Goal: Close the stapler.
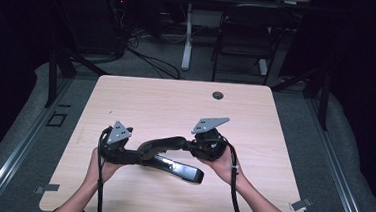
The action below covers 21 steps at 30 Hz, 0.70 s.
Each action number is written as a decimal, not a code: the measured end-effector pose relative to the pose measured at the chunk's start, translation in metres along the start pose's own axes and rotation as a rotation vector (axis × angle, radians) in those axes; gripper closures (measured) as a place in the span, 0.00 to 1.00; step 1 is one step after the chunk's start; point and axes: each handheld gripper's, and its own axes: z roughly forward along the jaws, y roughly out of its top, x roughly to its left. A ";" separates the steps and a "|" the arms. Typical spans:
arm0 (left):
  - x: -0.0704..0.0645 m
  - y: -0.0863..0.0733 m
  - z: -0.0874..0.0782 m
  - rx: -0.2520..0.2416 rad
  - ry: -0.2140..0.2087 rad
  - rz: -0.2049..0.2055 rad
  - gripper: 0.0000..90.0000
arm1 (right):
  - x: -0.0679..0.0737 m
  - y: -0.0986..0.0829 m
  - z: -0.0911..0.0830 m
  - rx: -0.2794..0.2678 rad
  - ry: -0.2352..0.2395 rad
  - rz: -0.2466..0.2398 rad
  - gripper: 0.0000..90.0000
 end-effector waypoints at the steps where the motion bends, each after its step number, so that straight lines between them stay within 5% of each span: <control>1: 0.003 -0.001 0.001 0.011 0.004 -0.007 0.12 | 0.000 -0.001 0.000 0.000 0.001 0.005 1.00; 11: 0.028 -0.009 0.007 0.079 0.085 -0.151 0.10 | -0.004 -0.008 0.000 -0.002 0.013 0.050 1.00; 21: 0.035 -0.011 0.010 0.102 0.108 -0.188 0.10 | -0.011 -0.009 0.004 -0.007 0.006 0.044 1.00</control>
